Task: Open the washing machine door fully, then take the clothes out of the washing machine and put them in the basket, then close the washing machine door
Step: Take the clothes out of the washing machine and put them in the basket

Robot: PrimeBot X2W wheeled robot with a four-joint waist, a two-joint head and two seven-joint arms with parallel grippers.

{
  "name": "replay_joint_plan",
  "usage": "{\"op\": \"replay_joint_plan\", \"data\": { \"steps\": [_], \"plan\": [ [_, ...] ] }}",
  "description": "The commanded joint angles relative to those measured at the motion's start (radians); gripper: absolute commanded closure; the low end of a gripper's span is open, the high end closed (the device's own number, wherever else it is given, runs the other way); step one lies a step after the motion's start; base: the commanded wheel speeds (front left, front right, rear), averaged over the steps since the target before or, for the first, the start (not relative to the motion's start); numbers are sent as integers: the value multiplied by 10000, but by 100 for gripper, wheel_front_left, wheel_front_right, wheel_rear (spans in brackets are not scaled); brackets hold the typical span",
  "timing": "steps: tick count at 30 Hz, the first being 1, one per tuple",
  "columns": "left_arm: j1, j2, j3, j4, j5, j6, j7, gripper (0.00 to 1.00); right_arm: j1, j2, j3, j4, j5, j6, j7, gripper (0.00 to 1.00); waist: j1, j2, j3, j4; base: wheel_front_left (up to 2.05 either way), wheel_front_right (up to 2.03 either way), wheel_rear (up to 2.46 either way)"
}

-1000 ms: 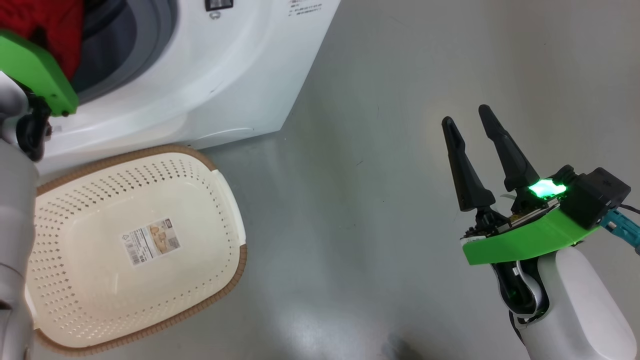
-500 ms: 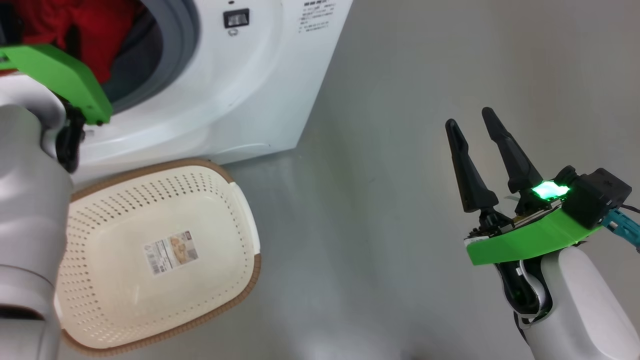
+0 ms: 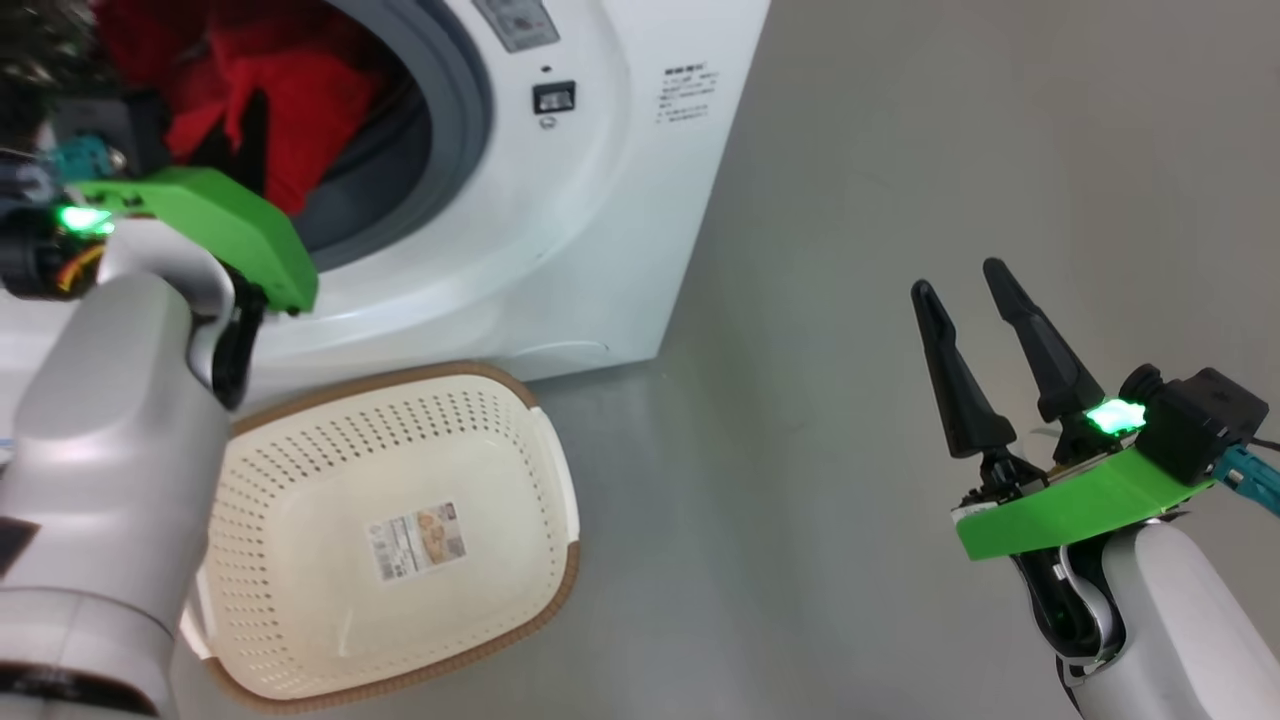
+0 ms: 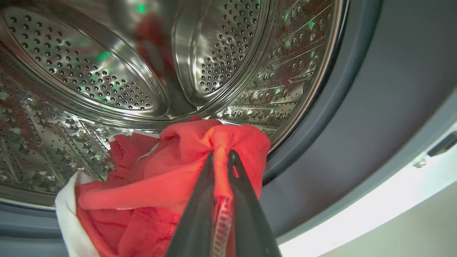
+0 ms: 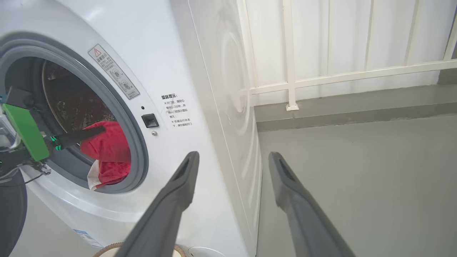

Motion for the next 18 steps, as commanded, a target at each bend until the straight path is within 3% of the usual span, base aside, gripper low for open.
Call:
{"op": "replay_joint_plan", "data": {
  "steps": [1, 11, 18],
  "plan": [
    [51, 409, 37, -382, -94, -32, -154, 100, 220, -107, 145, -204, 85, 16, -48, 0, 0, 0, -396, 312, 0, 0, 0],
    [1595, 907, -563, -2228, -723, -32, -562, 100, 828, -280, -48, -16, 213, 16, -48, 0, 0, 0, -1526, 809, 0, 0, 0],
    [2679, 1482, -427, -4062, -1079, 87, -429, 100, 1159, -455, -170, 94, 306, 16, -48, 0, 0, 0, -2087, 1173, 0, 0, 0]
  ]
}}
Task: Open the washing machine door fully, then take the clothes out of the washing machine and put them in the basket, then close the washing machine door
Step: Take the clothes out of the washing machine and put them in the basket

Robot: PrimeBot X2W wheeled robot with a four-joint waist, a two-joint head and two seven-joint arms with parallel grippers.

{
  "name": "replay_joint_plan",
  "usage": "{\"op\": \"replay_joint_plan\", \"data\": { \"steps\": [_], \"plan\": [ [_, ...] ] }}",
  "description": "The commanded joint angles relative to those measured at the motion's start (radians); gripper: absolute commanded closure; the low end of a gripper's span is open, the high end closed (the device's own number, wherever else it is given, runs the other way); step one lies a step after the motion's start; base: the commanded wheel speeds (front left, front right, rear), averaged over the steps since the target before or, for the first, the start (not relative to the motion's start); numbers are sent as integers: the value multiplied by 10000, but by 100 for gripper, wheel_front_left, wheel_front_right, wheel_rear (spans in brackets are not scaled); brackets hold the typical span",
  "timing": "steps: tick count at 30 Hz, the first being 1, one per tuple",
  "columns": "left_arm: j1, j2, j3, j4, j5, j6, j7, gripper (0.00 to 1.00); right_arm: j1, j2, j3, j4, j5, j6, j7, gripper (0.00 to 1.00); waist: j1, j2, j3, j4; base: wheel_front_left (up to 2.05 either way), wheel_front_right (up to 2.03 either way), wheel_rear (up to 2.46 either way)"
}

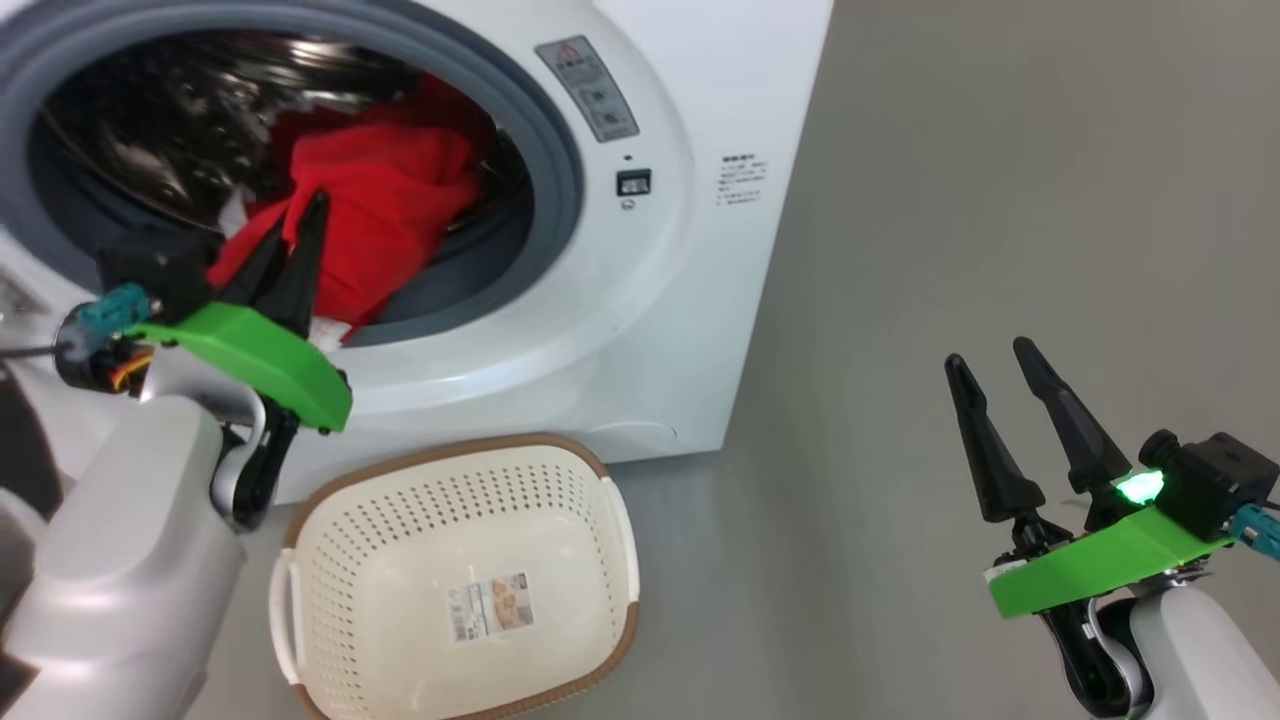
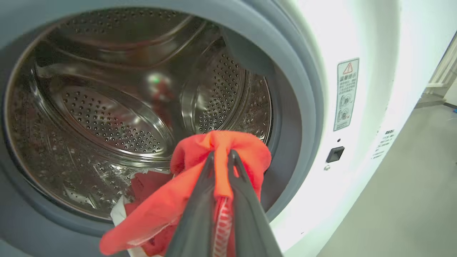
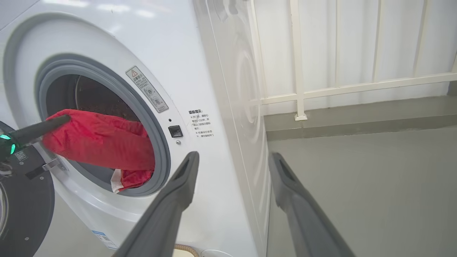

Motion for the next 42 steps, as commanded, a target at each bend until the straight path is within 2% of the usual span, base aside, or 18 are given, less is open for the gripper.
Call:
{"op": "replay_joint_plan", "data": {
  "steps": [1, 6, 13, 17, 22, 26, 29, 34, 42],
  "plan": [
    [26, 536, 400, -635, -133, 128, 37, 100, 182, -106, 100, -225, 156, 16, -48, 0, 0, -1, -373, 336, 0, 0, 0],
    [1084, 1163, 601, -2911, -404, 634, 602, 100, 400, -86, 118, -232, 159, 16, -48, 0, 0, -1, -643, 490, 0, 0, 0],
    [2865, 2376, 955, -6838, -529, 1840, 1579, 100, 608, -89, 46, -315, 177, 16, -48, 0, 0, -1, -698, 611, 0, 0, 0],
    [3769, 2913, 1179, -8586, -574, 2469, 1974, 100, 651, -94, -3, -367, 193, 16, -48, 0, 0, -1, -631, 633, 0, 0, 0],
    [4870, 3079, 1323, -9781, -695, 3045, 1951, 100, 634, -67, -8, -401, 207, 16, -48, 0, 0, -1, -482, 599, 0, 0, 0],
    [5412, 2985, 1134, -9651, -700, 3091, 1766, 100, 590, -81, 44, -389, 219, 16, -48, 0, 0, -1, -378, 557, 0, 0, 0],
    [5671, 2732, 919, -9148, -691, 2963, 1396, 100, 516, -130, 63, -381, 237, 16, -48, 0, 0, -1, -276, 508, 0, 0, 0],
    [5607, 2240, 550, -7712, -670, 2444, 739, 100, 376, -215, 104, -410, 238, 16, -48, 0, 0, -1, -65, 395, 0, 0, 0],
    [4902, 1553, 81, -4402, -498, 1470, -28, 100, 118, -243, 220, -369, 302, 16, -48, 0, 0, -1, 376, -19, 0, 0, 0]
  ]
}}
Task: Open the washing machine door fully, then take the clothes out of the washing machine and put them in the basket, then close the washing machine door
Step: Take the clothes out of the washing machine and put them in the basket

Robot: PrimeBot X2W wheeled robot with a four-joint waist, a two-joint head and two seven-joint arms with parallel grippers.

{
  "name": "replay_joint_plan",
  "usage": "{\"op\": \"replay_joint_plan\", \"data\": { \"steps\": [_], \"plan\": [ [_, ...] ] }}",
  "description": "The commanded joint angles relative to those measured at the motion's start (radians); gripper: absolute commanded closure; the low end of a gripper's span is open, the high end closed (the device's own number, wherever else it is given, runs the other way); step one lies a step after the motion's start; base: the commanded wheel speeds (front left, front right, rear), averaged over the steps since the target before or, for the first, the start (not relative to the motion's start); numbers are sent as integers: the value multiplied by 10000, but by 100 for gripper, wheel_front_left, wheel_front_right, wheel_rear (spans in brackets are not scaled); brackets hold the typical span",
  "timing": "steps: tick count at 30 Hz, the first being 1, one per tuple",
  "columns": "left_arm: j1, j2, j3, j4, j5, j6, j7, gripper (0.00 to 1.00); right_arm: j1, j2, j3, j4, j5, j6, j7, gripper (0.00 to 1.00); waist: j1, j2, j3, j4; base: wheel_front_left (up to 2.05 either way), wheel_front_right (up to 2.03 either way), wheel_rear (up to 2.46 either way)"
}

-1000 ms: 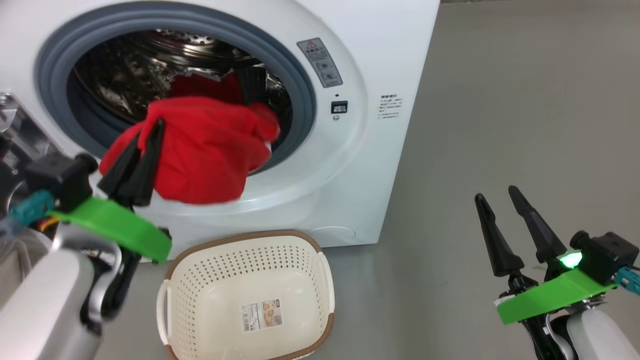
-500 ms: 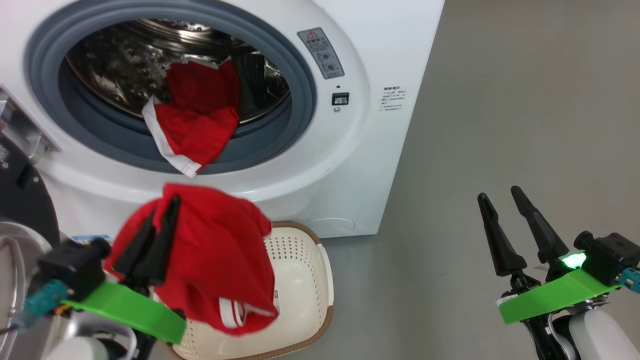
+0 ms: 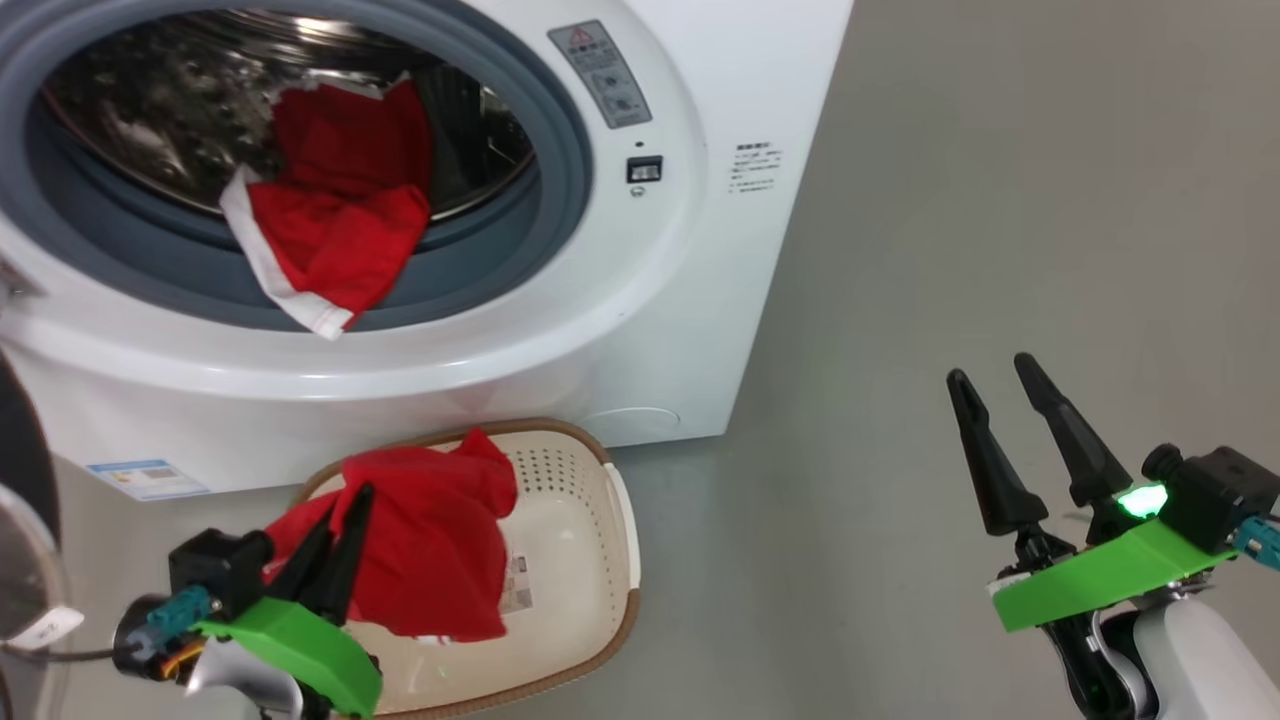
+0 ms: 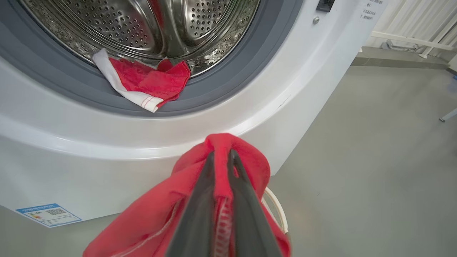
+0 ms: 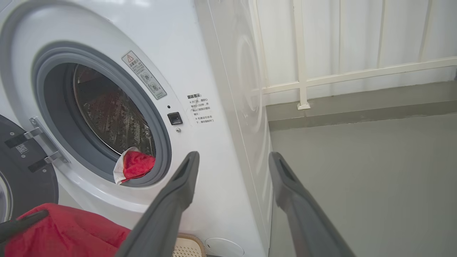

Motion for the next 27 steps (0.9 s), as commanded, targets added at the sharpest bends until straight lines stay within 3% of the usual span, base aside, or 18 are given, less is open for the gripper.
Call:
{"op": "replay_joint_plan", "data": {
  "steps": [1, 13, 27],
  "plan": [
    [-724, 154, 314, 518, 136, -258, -257, 100, -282, -128, 184, -254, 57, 16, -48, 0, 0, -1, 227, -259, 0, 0, 0],
    [-2082, -963, 553, 4802, 260, -1393, -647, 100, -528, 4, 261, -380, -38, 16, -48, 0, 0, -1, 773, -1078, 0, 0, 0],
    [-2915, -1532, 791, 7271, 642, -1649, -654, 100, -884, 164, 323, -466, -53, 16, -48, 0, 0, -1, 1488, -1772, 0, 0, 0]
  ]
}}
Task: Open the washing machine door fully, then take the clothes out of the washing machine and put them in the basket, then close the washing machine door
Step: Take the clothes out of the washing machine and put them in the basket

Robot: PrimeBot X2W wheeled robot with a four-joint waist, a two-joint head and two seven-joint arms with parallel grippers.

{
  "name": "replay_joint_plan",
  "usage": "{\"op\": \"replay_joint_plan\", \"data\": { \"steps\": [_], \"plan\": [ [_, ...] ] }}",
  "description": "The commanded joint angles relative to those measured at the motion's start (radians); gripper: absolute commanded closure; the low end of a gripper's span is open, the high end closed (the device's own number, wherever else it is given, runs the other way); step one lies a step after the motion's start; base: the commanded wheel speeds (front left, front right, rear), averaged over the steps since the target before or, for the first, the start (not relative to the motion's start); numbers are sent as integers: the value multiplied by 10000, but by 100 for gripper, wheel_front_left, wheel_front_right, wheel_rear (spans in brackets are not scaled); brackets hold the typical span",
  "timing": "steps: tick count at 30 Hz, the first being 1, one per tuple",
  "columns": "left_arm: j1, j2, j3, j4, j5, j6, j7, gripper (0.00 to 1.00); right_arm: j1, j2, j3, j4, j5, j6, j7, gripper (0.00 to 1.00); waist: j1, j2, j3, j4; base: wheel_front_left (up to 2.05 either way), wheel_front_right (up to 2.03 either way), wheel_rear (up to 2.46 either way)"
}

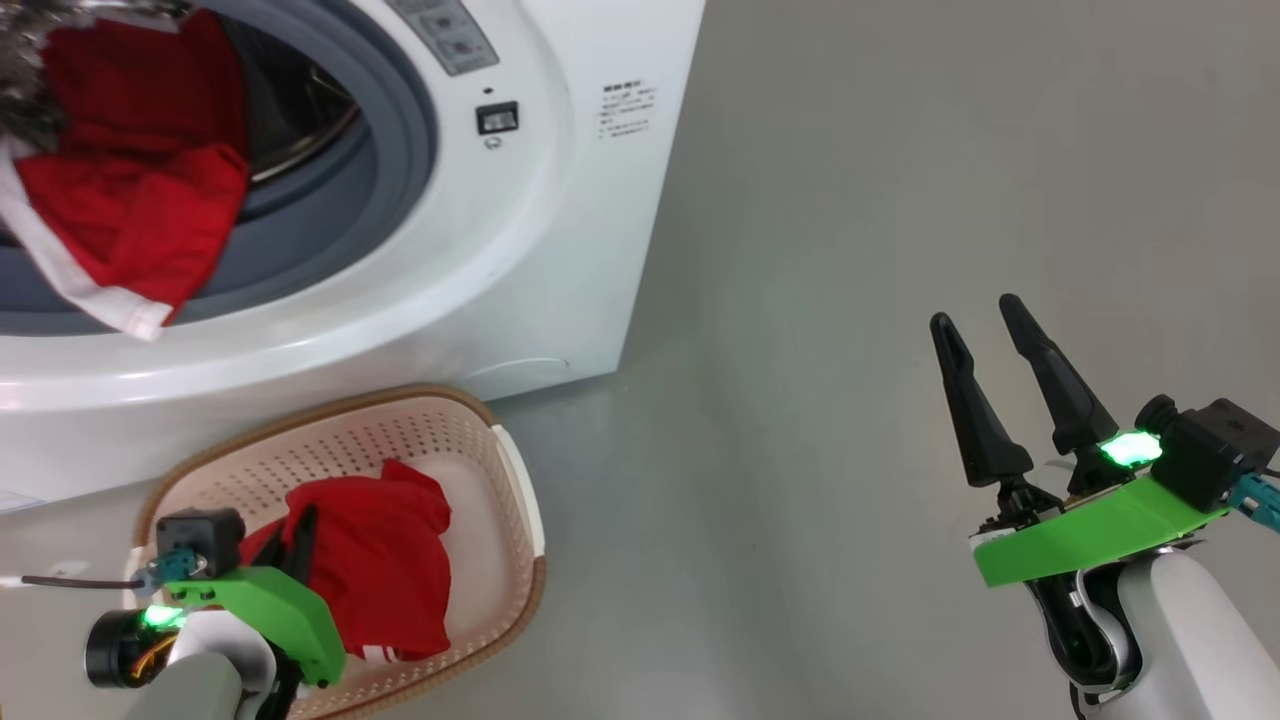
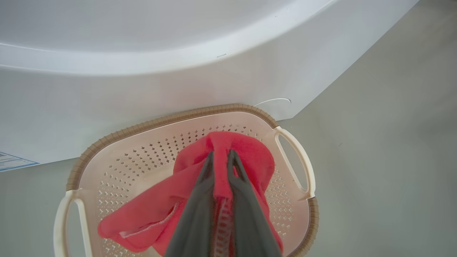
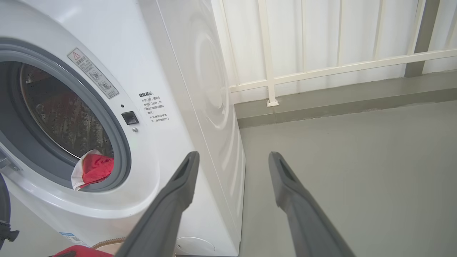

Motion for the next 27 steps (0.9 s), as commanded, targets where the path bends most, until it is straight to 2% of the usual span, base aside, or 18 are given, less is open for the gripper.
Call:
{"op": "replay_joint_plan", "data": {
  "steps": [1, 10, 11, 12, 13, 14, 27],
  "plan": [
    [-289, 232, 196, 18, 102, -23, -124, 100, -90, -40, 201, -248, -57, 16, -48, 0, 0, 0, 197, -183, 0, 0, 0],
    [-807, 211, -260, 649, -153, -27, -125, 100, -307, 10, 259, -251, -47, 16, -48, 0, 0, 0, 579, -442, 0, 0, 0],
    [-856, 197, -362, 771, -200, -27, -125, 67, -334, 16, 290, -225, -48, 16, -48, 0, 0, 0, 574, -474, 0, 0, 0],
    [-878, 190, -405, 815, -226, -27, -125, 53, -335, 24, 300, -215, -58, 16, -48, 0, 0, 0, 561, -480, 0, 0, 0],
    [-893, 182, -443, 846, -253, -27, -125, 18, -332, 34, 307, -207, -70, 16, -48, 0, 0, 0, 542, -480, 0, 0, 0],
    [-897, 169, -487, 877, -279, -27, -125, 0, -325, 41, 310, -198, -80, 16, -48, 0, 0, 0, 518, -474, 0, 0, 0],
    [-613, 294, -732, 336, -495, -28, -126, 0, -215, -33, 395, -86, -99, 16, -48, 0, 0, 0, 33, 106, 0, 0, 0]
  ]
}}
